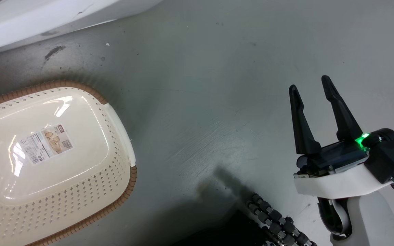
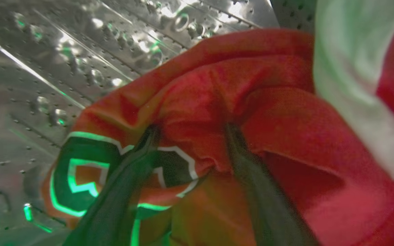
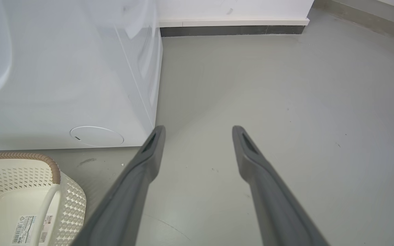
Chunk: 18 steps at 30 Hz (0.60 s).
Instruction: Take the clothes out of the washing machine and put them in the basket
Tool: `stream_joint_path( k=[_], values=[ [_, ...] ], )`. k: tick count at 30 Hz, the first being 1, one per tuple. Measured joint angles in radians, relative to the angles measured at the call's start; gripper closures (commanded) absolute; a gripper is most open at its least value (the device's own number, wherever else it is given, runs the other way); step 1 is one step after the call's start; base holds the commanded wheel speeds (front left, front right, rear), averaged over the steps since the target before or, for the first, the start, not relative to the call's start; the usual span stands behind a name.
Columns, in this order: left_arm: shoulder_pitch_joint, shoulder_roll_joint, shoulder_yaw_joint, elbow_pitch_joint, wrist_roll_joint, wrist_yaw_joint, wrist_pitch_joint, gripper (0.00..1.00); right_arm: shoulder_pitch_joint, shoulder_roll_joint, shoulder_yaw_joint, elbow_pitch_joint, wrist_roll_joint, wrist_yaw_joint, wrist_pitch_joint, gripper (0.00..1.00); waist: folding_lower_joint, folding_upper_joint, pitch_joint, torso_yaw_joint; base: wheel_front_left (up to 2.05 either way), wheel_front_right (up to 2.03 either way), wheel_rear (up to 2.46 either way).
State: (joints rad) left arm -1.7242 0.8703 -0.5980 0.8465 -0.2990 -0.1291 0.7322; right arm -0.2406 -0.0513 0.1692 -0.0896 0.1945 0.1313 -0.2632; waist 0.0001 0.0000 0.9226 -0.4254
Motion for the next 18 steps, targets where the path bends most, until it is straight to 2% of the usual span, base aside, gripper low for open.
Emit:
stream_joint_path(
  k=[3,4,5,13,18],
  values=[
    [0.0,-0.001,-0.005,0.014,-0.01,0.0,-0.017,0.0,-0.001,0.0,-0.005,-0.004,0.0,0.0,0.0,0.0,0.0,0.0,0.003,0.002,0.0,0.0,0.0],
    [0.0,-0.001,-0.009,0.013,-0.013,0.0,-0.033,0.84,-0.001,0.0,-0.008,-0.006,0.0,0.0,0.0,0.0,-0.0001,0.0,0.005,0.003,0.0,0.0,0.0],
    [0.0,-0.002,-0.014,0.014,-0.013,0.0,-0.044,1.0,-0.002,0.0,-0.012,-0.009,-0.002,0.0,0.0,0.0,0.0,0.0,0.006,0.005,0.0,0.0,0.0],
    [0.0,-0.005,-0.033,0.038,-0.031,0.0,-0.149,1.0,-0.028,0.0,-0.02,-0.016,-0.019,0.0,0.0,0.0,0.0,0.0,-0.005,0.012,0.0,0.0,0.0],
    [0.04,-0.035,-0.032,0.056,-0.047,0.006,-0.293,1.0,-0.036,0.0,-0.045,-0.013,-0.049,0.0,0.0,0.0,-0.0001,0.0,-0.051,0.032,0.0,0.0,0.0]
  ],
)
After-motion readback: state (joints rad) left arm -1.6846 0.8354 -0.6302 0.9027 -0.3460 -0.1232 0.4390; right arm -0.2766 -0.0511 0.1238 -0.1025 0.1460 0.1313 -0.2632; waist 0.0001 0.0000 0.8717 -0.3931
